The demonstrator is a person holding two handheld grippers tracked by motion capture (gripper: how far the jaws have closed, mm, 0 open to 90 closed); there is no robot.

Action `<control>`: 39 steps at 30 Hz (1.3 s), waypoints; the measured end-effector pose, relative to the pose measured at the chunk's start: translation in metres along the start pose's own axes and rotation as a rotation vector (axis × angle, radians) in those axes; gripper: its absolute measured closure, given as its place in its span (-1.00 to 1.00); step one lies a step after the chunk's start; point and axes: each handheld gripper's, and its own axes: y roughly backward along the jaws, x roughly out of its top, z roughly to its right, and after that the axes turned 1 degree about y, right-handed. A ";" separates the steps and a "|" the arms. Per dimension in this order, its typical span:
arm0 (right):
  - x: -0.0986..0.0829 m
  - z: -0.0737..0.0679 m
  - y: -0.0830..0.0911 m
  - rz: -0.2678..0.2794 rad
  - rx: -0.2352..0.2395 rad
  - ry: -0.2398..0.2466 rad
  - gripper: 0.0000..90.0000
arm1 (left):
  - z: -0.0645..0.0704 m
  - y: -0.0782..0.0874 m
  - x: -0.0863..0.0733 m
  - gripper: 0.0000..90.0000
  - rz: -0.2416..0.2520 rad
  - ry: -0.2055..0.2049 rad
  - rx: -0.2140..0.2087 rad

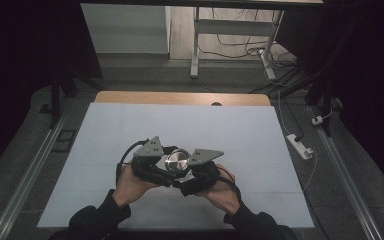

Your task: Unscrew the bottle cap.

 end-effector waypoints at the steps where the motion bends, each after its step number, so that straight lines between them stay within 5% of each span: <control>1: 0.000 0.000 0.000 0.002 0.001 0.003 -0.66 | 0.000 0.001 0.000 -0.57 0.003 0.000 -0.001; 12: 0.000 0.000 0.000 0.002 0.004 0.019 -0.66 | -0.001 0.013 0.005 -0.56 0.011 -0.013 -0.008; 20: 0.000 -0.001 0.000 0.004 0.011 0.021 -0.66 | -0.003 0.004 0.001 -0.56 -0.020 -0.012 -0.015; 39: -0.003 0.006 0.001 0.001 -0.002 0.008 -0.66 | -0.004 0.026 0.009 -0.55 0.005 -0.024 0.013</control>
